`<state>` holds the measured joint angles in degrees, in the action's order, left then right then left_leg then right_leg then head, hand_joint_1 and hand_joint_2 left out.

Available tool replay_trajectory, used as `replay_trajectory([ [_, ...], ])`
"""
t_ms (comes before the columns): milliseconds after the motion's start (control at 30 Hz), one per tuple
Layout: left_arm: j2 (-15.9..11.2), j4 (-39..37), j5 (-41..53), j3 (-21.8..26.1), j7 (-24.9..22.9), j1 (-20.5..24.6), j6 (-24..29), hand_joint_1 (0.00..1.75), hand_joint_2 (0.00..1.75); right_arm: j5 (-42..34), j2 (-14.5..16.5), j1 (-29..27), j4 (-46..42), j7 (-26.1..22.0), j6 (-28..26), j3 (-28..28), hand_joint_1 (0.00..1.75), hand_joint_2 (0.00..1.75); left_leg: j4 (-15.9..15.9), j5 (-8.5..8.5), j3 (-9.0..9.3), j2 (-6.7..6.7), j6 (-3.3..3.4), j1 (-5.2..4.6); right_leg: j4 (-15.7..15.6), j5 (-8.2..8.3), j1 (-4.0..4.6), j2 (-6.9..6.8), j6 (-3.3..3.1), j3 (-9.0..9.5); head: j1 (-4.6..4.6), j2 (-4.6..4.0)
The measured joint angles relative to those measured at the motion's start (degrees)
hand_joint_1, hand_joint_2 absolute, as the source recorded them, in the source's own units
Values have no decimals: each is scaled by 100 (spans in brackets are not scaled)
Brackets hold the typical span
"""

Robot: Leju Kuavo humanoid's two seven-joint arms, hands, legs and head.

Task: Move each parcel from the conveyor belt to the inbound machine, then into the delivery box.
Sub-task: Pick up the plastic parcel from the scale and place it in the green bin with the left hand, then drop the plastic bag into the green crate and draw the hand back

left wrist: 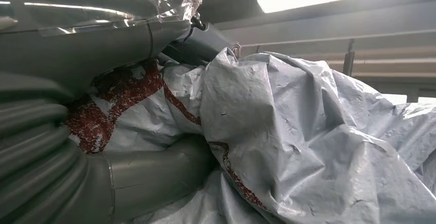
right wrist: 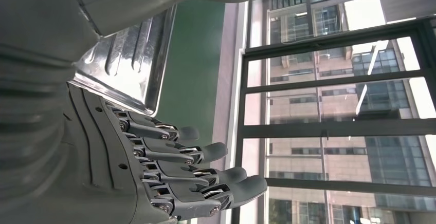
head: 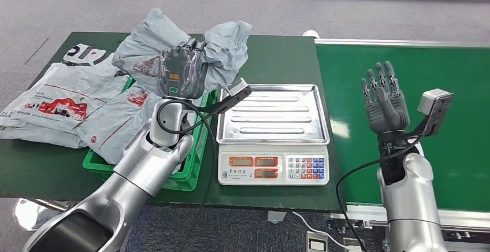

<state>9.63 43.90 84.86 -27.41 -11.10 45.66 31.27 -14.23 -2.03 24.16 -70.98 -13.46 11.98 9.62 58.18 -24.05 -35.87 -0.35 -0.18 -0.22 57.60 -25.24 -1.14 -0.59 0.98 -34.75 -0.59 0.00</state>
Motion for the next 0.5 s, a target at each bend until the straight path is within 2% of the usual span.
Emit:
replay_trajectory([
  [67, -15, -73, 149, 52, -189, 9, -26, 175, 175, 5, 8, 20, 26, 1, -1, 0, 0, 175, 0, -1, -3, 0, 0, 0, 1, 0, 0, 1, 0, 0, 0, 0],
  [133, -73, -161, 329, 80, -682, 36, -172, 175, 175, 27, 21, 67, 75, 3, -7, 0, 0, 175, 0, -3, -5, 3, -2, 0, 1, 0, 0, 5, 0, -3, 0, 0],
  [267, -315, -609, 386, 83, -1754, 173, -1143, 175, 175, 100, 59, 261, 289, 3, -7, 0, 0, 175, -1, -3, -3, 10, -5, 2, 1, 0, 2, 14, 0, -8, 0, 0],
  [333, -464, -891, 386, 86, -1907, 194, -1618, 175, 175, 147, 64, 340, 402, -10, 22, 0, 0, 175, -1, 0, -3, 9, -10, 7, 2, 0, 7, 12, -2, -8, -1, 0],
  [433, -646, -1244, 388, 114, -1917, 170, -2036, 175, 175, 193, 68, 429, 557, -49, 114, 0, 0, 175, -1, 3, -5, 6, -14, 12, 3, 1, 12, 10, -4, -8, -1, 0],
  [467, -693, -1329, 388, 126, -1935, 151, -2144, 167, 175, 205, 70, 454, 607, -62, 141, 0, 0, 175, -1, 3, -5, 6, -14, 12, 4, 1, 11, 11, -4, -8, 0, 0],
  [500, -728, -1392, 388, 133, -1973, 129, -2244, 132, 175, 216, 74, 476, 652, -77, 159, 0, 0, 175, -1, 3, -5, 7, -14, 12, 4, 1, 11, 12, -5, -8, 0, 0],
])
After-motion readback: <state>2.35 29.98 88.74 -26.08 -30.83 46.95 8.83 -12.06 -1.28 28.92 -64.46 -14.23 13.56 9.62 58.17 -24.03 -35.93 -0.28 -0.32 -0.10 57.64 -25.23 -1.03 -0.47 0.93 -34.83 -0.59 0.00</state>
